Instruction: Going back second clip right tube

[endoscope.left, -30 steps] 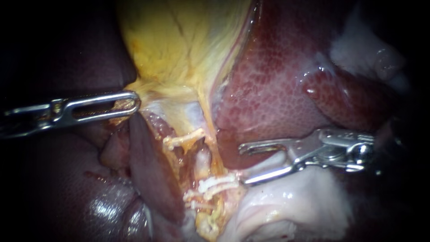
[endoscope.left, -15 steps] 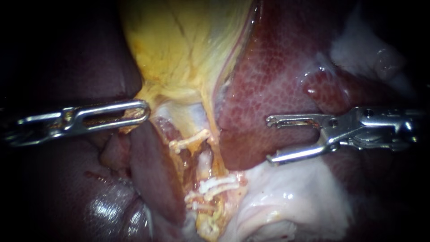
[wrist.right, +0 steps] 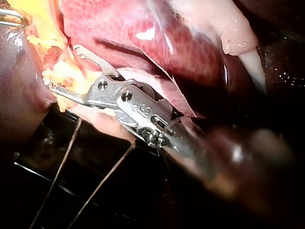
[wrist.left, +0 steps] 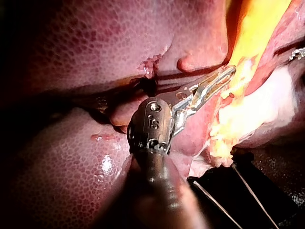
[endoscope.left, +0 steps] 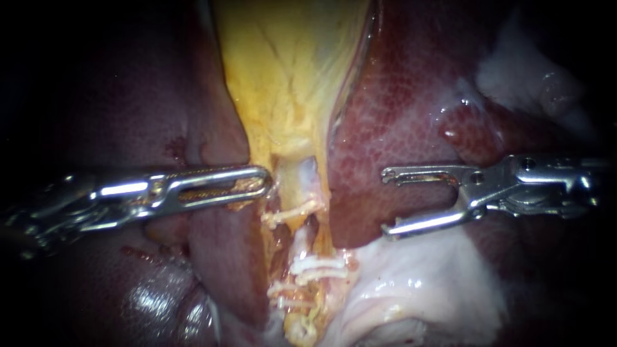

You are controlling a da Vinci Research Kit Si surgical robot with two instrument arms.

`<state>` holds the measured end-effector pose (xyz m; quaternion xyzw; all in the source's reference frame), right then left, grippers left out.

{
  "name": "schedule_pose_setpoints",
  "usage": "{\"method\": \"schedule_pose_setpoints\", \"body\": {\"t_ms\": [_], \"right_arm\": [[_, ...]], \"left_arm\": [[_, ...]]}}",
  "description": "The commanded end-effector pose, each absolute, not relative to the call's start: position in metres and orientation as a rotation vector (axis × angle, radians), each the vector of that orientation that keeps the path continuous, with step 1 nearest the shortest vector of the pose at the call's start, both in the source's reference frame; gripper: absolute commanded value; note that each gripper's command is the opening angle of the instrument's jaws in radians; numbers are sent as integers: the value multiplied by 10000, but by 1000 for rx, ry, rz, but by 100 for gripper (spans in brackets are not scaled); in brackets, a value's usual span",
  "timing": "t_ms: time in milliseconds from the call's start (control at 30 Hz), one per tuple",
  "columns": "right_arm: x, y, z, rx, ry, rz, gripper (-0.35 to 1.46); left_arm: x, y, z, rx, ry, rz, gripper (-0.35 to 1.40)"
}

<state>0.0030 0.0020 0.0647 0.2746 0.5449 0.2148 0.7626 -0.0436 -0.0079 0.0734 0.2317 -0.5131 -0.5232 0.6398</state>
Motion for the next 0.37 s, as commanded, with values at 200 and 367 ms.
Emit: {"method": "schedule_pose_setpoints", "body": {"t_ms": [200,367], "right_arm": [[31,21,646,598,1185,467,60],[31,22,644,599,1182,467,60]], "left_arm": [[-438,-79,735,531,-1168,-1191,-35],[-437,-78,734,532,-1168,-1191,-35]]}}
